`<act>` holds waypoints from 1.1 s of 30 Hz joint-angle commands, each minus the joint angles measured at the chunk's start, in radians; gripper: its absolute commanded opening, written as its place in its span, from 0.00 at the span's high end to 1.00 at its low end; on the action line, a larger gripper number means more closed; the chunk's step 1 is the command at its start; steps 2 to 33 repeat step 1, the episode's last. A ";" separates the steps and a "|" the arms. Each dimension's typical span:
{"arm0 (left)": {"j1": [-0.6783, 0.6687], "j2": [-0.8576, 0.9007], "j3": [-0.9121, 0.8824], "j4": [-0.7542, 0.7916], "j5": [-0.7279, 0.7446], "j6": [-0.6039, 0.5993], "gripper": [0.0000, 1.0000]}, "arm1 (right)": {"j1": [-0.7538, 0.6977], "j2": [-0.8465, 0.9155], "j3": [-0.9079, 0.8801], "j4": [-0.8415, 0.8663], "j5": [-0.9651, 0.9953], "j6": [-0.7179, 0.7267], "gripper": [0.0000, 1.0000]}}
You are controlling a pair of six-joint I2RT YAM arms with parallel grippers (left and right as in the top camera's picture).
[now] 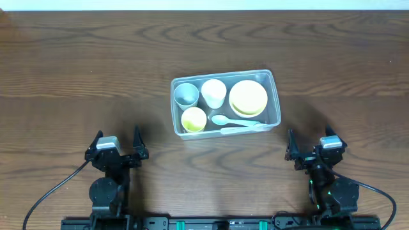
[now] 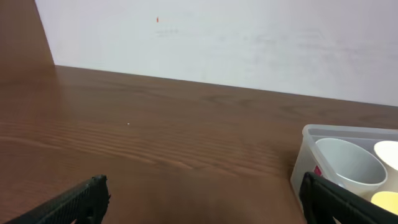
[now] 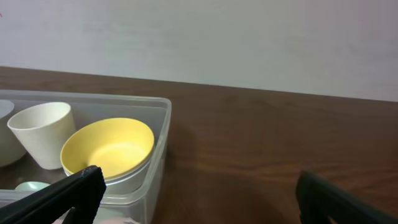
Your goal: Pack container
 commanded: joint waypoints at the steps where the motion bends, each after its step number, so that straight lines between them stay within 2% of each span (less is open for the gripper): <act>1: 0.006 -0.006 -0.019 -0.041 0.003 0.013 0.02 | -0.017 -0.006 -0.001 -0.004 -0.007 0.014 0.01; 33: 0.006 -0.006 -0.019 -0.041 0.003 0.013 0.02 | -0.017 -0.006 -0.001 -0.004 -0.007 0.014 0.01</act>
